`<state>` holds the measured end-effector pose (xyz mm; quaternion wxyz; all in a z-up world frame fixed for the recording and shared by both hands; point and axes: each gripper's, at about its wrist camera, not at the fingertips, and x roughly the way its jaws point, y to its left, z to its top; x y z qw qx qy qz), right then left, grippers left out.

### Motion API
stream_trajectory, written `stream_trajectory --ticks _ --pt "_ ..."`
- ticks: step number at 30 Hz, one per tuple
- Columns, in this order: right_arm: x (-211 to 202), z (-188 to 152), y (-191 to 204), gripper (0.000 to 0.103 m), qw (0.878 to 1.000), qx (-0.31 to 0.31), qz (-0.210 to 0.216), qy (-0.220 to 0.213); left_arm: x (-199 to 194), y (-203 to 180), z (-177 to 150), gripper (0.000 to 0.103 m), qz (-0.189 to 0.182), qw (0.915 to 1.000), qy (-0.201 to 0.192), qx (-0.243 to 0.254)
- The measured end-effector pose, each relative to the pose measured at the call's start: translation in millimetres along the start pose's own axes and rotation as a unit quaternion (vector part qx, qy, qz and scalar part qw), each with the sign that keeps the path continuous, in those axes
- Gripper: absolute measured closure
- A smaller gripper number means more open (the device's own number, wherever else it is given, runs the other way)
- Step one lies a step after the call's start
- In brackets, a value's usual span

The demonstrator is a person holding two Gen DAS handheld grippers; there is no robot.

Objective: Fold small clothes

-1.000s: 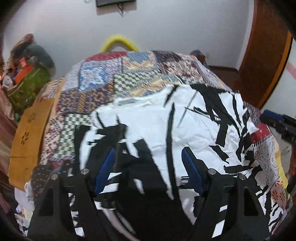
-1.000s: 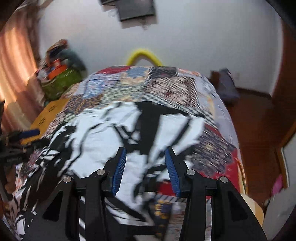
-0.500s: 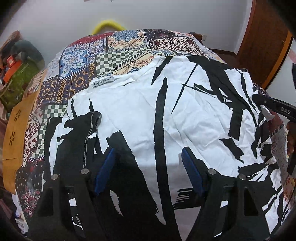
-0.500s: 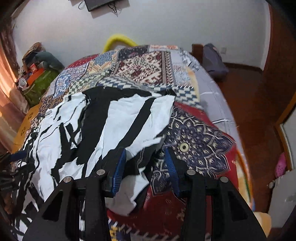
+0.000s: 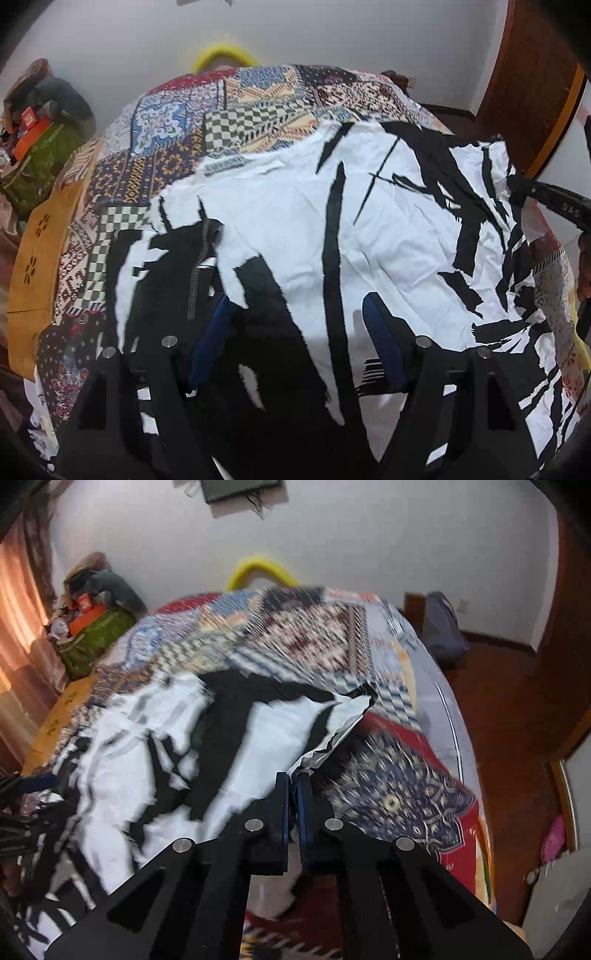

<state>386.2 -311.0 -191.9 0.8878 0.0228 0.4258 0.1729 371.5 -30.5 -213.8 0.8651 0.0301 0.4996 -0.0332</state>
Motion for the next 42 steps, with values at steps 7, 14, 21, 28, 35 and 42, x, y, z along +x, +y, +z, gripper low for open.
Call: stream_trajectory --ticks 7,14,21,28,35,42 --pt "-29.0 24.3 49.5 0.099 0.998 -0.036 0.046 -0.033 -22.7 20.4 -1.5 0.029 0.003 0.9995 -0.019 -0.024" --pt "-14.0 34.7 105.1 0.099 0.993 -0.054 0.098 -0.03 -42.4 44.8 -11.9 0.029 0.009 0.9988 -0.031 -0.036" --pt "33.8 16.9 150.1 0.1 0.989 -0.07 0.129 0.031 -44.8 66.5 -24.0 0.029 0.022 0.9983 -0.023 -0.048" --pt "44.7 -6.7 168.8 0.098 0.979 -0.116 0.142 0.084 -37.7 76.8 -25.7 0.029 0.011 0.9975 -0.008 -0.07" --pt "-5.3 5.0 117.1 0.077 0.988 -0.102 0.111 0.022 -28.9 47.5 3.4 0.029 -0.023 0.9976 -0.008 -0.065" --pt "-15.0 -2.8 62.9 0.075 0.994 -0.091 0.062 0.022 5.2 1.3 38.8 0.03 -0.054 0.9975 0.011 -0.044"
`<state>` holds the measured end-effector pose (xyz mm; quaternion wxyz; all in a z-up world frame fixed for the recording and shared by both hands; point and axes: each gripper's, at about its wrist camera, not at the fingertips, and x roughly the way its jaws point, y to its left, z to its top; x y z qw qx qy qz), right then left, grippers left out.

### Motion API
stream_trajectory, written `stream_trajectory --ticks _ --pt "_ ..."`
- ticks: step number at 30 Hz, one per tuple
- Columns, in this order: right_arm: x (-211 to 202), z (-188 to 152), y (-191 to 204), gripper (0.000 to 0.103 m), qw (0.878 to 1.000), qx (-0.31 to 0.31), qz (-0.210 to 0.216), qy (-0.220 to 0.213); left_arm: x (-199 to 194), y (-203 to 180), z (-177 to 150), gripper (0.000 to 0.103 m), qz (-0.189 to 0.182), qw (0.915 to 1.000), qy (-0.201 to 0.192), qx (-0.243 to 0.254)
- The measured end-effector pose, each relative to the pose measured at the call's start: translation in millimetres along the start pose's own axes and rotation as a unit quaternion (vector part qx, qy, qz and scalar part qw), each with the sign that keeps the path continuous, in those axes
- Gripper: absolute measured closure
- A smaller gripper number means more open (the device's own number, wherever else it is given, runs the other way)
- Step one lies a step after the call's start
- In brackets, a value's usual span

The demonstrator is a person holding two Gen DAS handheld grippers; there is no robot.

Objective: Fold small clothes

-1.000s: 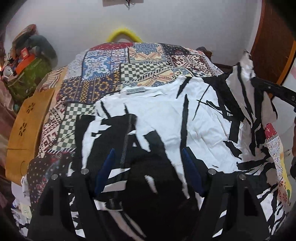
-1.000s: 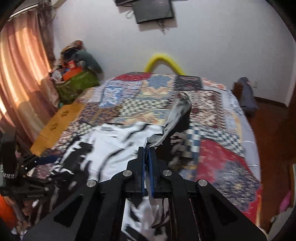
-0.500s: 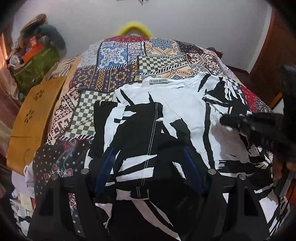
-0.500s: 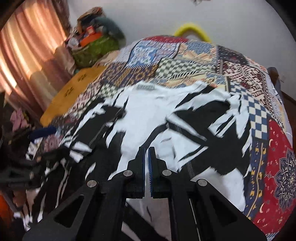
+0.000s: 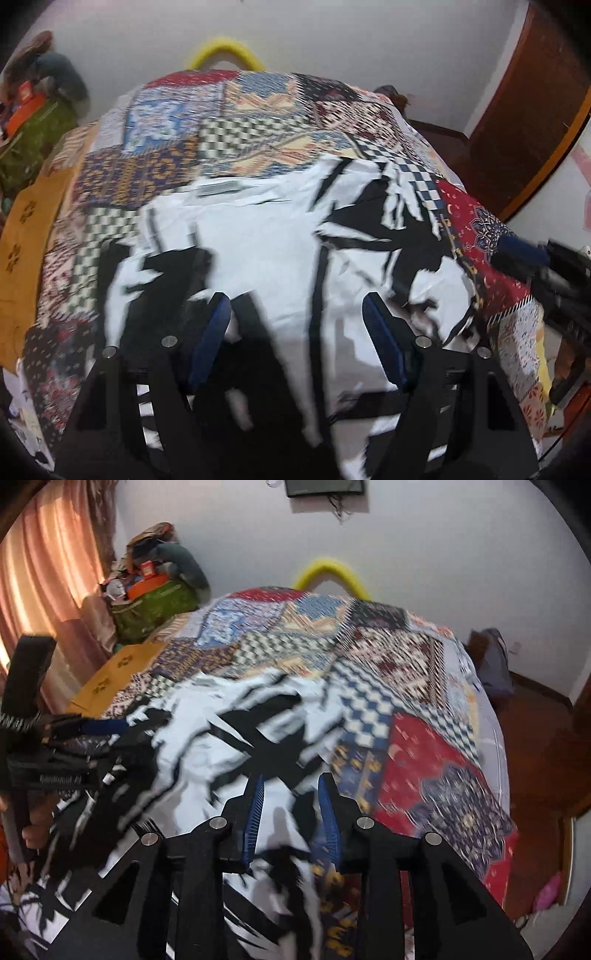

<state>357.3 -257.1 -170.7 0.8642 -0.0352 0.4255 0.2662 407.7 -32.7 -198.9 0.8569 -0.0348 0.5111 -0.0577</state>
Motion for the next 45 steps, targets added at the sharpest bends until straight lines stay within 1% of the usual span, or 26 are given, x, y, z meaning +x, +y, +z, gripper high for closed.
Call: stream_trajectory --ticks 2,5,8,10,12,14,15,16,17,18,19,20,21,23,27,31,33,36,38,41,43,45 --pt "3.8 -6.8 -5.3 0.075 1.0 0.002 0.004 0.009 14.3 -8.5 7.6 0.03 -0.003 1.0 0.008 0.003" --pt "7.8 -19.3 -9.4 0.075 1.0 -0.001 0.011 0.018 33.0 -15.8 21.0 0.031 0.019 0.9997 0.006 0.016" --pt "11.6 -24.5 -11.7 0.075 1.0 0.001 0.026 0.018 48.7 -14.6 33.1 0.031 0.033 0.9993 0.007 0.018" --pt "14.4 -24.2 -13.8 0.075 0.999 0.006 0.037 0.016 58.5 -12.4 39.3 0.035 0.03 0.9994 0.009 0.014" --pt "18.2 -24.8 -14.7 0.073 0.999 0.008 0.043 0.016 66.8 -14.3 42.7 0.044 0.011 0.9996 0.013 0.021" --pt "22.7 -26.7 -15.6 0.072 0.999 0.011 0.047 0.018 73.0 -20.1 43.4 0.048 0.002 0.9992 0.014 0.037" --pt "25.7 -28.3 -16.4 0.072 0.998 0.015 0.051 0.022 74.9 -23.0 43.1 0.058 -0.004 0.9989 0.013 0.046" --pt "28.1 -30.3 -17.4 0.072 0.998 0.02 0.056 0.026 75.9 -25.5 42.4 0.064 -0.013 0.9986 0.015 0.049" --pt "29.9 -31.6 -18.6 0.072 0.998 0.024 0.06 0.028 76.8 -27.7 42.1 0.074 -0.022 0.9983 0.019 0.05" --pt "31.7 -33.4 -19.9 0.072 0.997 0.03 0.064 0.031 75.8 -30.7 42.5 0.082 -0.023 0.9982 0.018 0.053" --pt "32.9 -34.4 -20.5 0.072 0.997 0.033 0.066 0.033 74.0 -33.6 42.6 0.085 -0.02 0.9979 0.015 0.059" --pt "33.5 -35.7 -21.3 0.072 0.996 0.037 0.069 0.032 72.2 -36.6 42.9 0.093 -0.019 0.9978 0.015 0.062" --pt "33.3 -35.9 -21.0 0.072 0.996 0.038 0.069 0.032 69.5 -37.9 43.0 0.095 -0.022 0.9979 0.015 0.059" --pt "32.7 -35.3 -19.0 0.072 0.996 0.036 0.071 0.033 59.3 -39.3 43.1 0.097 -0.027 0.9982 0.008 0.053" --pt "27.8 -34.0 -12.8 0.072 0.996 0.026 0.075 0.038 27.3 -38.1 45.5 0.098 -0.038 0.998 -0.023 0.046" --pt "13.8 -29.4 -6.9 0.072 0.997 0.023 0.069 0.017 7.9 -28.9 49.9 0.098 -0.031 0.9983 -0.032 0.038" --pt "9.3 -25.8 -2.1 0.072 0.997 0.016 0.072 0.011 9.3 -22.7 50.2 0.098 -0.02 0.9988 -0.026 0.037" --pt "9.4 -20.5 7.1 0.072 0.998 0.003 0.07 0.004 23.1 -11.4 44.7 0.098 -0.011 0.9996 -0.003 0.027" --pt "16.2 -17.6 11.0 0.072 0.997 0.0 0.072 0.006 37.3 -4.7 39.3 0.098 -0.008 0.9997 0.015 0.018" --pt "32.6 -17.8 15.1 0.072 0.997 -0.002 0.073 0.022 55.5 2.0 31.7 0.097 -0.003 0.9994 0.033 0.012" --pt "47.2 -20.5 17.1 0.072 0.997 -0.009 0.065 0.041 59.1 3.5 28.8 0.095 -0.003 0.9995 0.028 0.014" --pt "49.2 -20.1 16.7 0.072 0.997 -0.012 0.064 0.046 57.9 2.4 28.5 0.094 0.001 0.9996 0.021 0.02"
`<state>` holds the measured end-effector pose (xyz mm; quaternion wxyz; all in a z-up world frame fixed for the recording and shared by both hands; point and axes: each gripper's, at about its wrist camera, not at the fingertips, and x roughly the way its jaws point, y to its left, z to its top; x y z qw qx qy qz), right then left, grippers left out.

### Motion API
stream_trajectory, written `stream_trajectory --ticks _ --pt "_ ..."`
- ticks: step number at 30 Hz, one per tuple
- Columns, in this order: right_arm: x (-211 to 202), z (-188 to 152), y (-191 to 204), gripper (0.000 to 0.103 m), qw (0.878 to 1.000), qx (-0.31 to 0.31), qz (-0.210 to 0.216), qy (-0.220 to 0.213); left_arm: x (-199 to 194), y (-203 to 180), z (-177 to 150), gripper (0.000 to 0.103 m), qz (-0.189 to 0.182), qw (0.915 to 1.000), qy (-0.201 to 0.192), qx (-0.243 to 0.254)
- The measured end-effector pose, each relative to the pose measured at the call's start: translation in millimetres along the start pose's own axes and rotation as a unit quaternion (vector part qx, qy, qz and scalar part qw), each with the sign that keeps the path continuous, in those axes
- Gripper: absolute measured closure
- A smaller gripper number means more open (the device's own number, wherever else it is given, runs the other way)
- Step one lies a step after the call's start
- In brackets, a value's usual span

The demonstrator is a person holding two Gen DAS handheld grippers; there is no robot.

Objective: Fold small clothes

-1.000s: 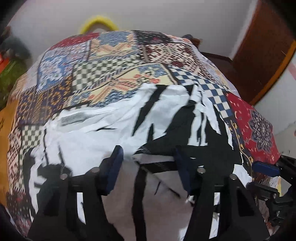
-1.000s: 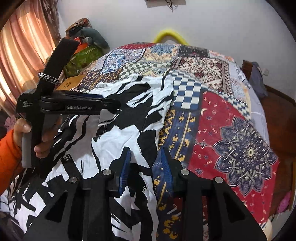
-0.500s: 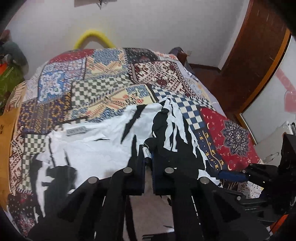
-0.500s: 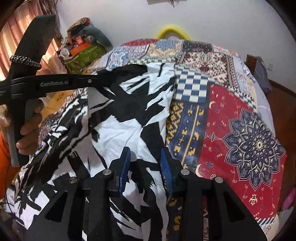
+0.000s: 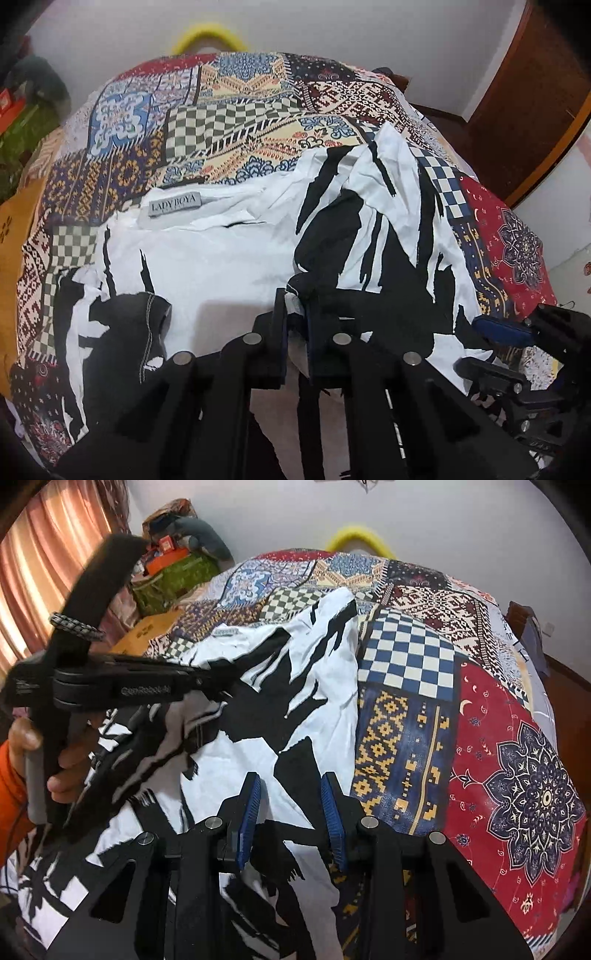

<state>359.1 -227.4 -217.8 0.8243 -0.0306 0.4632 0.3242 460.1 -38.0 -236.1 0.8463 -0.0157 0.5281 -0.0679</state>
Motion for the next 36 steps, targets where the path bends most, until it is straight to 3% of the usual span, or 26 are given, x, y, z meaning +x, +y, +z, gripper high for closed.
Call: stream_trajectory --ticks 7,14,17,20,24,28,34,36 --pt "-12.6 39.7 -1.4 0.072 0.999 0.004 -0.014 -0.035 -0.5 -1.1 -1.3 0.09 0.003 0.9999 -0.01 0.008" --pt "34.2 70.8 -13.5 0.072 0.999 0.024 -0.043 -0.017 -0.3 2.6 -2.6 0.076 0.01 0.9996 -0.017 0.02" --pt "53.6 65.3 -22.4 0.072 0.998 0.023 -0.065 0.012 0.7 6.6 -3.1 0.065 0.014 0.9995 -0.02 0.02" --pt "51.6 60.8 -26.4 0.073 0.997 0.015 -0.073 0.003 3.7 14.8 -4.3 0.051 0.02 0.9996 -0.019 0.009" --pt "43.9 58.5 -30.3 0.072 0.995 0.009 -0.096 0.013 0.1 24.7 -6.3 0.051 0.017 0.9997 -0.014 -0.01" --pt "29.5 53.0 -33.4 0.072 0.994 0.019 -0.104 0.018 -14.7 28.3 -13.7 0.051 0.046 0.9987 -0.02 -0.003" --pt "-19.3 34.0 -27.4 0.071 0.996 0.023 -0.09 0.003 -63.4 49.9 -32.3 0.049 0.069 0.9967 -0.04 -0.013" --pt "-37.6 27.0 -22.4 0.065 0.996 0.02 -0.087 -0.008 -82.9 60.6 -40.0 0.044 0.077 0.9956 -0.05 -0.023"
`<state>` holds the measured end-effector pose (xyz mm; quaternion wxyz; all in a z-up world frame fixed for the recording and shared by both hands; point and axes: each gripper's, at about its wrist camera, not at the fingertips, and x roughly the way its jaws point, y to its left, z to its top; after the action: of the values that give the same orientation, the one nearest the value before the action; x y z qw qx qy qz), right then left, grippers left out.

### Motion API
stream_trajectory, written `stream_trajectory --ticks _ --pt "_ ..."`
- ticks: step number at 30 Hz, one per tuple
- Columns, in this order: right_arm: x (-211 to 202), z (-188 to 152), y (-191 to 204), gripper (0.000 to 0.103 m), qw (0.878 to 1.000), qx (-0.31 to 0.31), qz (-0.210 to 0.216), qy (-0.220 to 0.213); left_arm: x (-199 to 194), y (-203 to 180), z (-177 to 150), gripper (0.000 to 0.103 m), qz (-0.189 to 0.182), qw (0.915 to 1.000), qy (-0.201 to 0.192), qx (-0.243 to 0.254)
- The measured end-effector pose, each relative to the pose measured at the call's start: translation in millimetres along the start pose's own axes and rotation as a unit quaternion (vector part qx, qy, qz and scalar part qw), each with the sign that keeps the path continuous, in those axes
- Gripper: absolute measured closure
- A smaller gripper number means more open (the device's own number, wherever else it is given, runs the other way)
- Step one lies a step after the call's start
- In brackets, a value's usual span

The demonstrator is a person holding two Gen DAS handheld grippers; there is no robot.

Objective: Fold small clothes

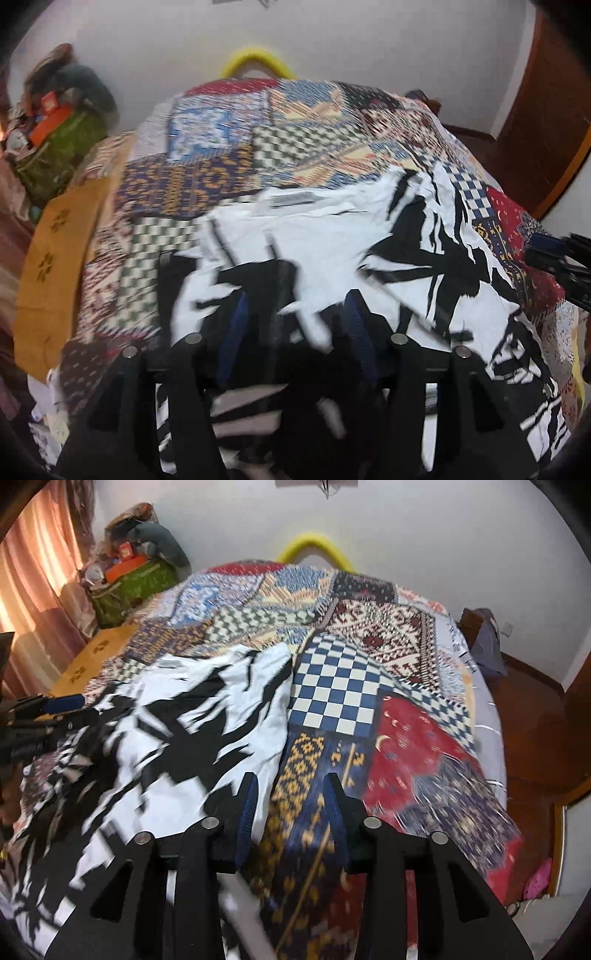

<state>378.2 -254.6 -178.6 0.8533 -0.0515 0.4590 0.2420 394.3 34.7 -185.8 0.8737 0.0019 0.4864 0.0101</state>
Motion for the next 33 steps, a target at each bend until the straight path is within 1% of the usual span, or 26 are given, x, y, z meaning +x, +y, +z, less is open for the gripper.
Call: stream_trajectory --ticks 2,5,7,8,13,14,15,19,20,23,26,29,32,33 --pt "-19.3 -6.5 3.0 0.062 1.0 -0.001 0.002 -0.01 -21.2 15.1 -8.1 0.04 0.008 0.9998 -0.011 -0.014" --pt "-47.1 -16.0 10.4 0.06 1.0 -0.003 0.007 -0.025 -48.2 33.7 -23.2 0.034 0.017 0.9992 -0.021 -0.029" --pt "-66.6 -23.9 16.4 0.054 0.999 -0.001 0.015 -0.037 -67.5 46.3 -37.6 0.031 0.021 0.9987 -0.027 -0.039" --pt "-71.7 -26.7 18.3 0.05 0.999 0.0 0.017 -0.04 -78.1 53.6 -46.8 0.029 0.024 0.9984 -0.028 -0.043" --pt "-98.5 -49.1 36.9 0.046 0.998 -0.009 0.031 -0.046 -112.0 77.9 -88.0 0.02 0.041 0.9978 -0.019 -0.049" --pt "-101.7 -55.6 39.5 0.04 0.998 -0.008 0.032 -0.045 -117.1 84.1 -99.4 0.019 0.042 0.9976 -0.014 -0.053" --pt "-104.0 -61.6 41.3 0.036 0.999 -0.007 0.031 -0.044 -118.6 88.5 -107.5 0.019 0.043 0.9975 -0.008 -0.056" --pt "-104.6 -89.8 44.5 0.035 0.999 -0.004 0.029 -0.026 -117.5 105.0 -147.1 0.019 0.048 0.9963 0.024 -0.067" --pt "-102.1 -96.8 43.3 0.035 0.999 0.0 0.027 -0.018 -114.1 109.2 -159.6 0.019 0.046 0.9958 0.038 -0.07" --pt "-86.9 -121.1 35.5 0.035 1.0 0.019 0.011 0.011 -105.8 116.4 -187.3 0.019 0.045 0.9943 0.062 -0.074" --pt "-73.0 -140.5 27.0 0.035 0.998 0.04 0.004 0.037 -93.4 121.9 -212.4 0.019 0.038 0.9913 0.091 -0.088" --pt "-59.6 -160.6 14.5 0.035 0.996 0.061 -0.001 0.059 -84.1 122.3 -227.8 0.022 0.03 0.9888 0.113 -0.092" --pt "-52.3 -175.5 3.1 0.035 0.994 0.084 0.001 0.074 -84.5 123.9 -240.3 0.023 0.016 0.987 0.116 -0.11" --pt "-48.5 -180.1 0.1 0.035 0.993 0.088 0.002 0.081 -85.4 124.2 -242.4 0.025 0.007 0.9864 0.117 -0.115"
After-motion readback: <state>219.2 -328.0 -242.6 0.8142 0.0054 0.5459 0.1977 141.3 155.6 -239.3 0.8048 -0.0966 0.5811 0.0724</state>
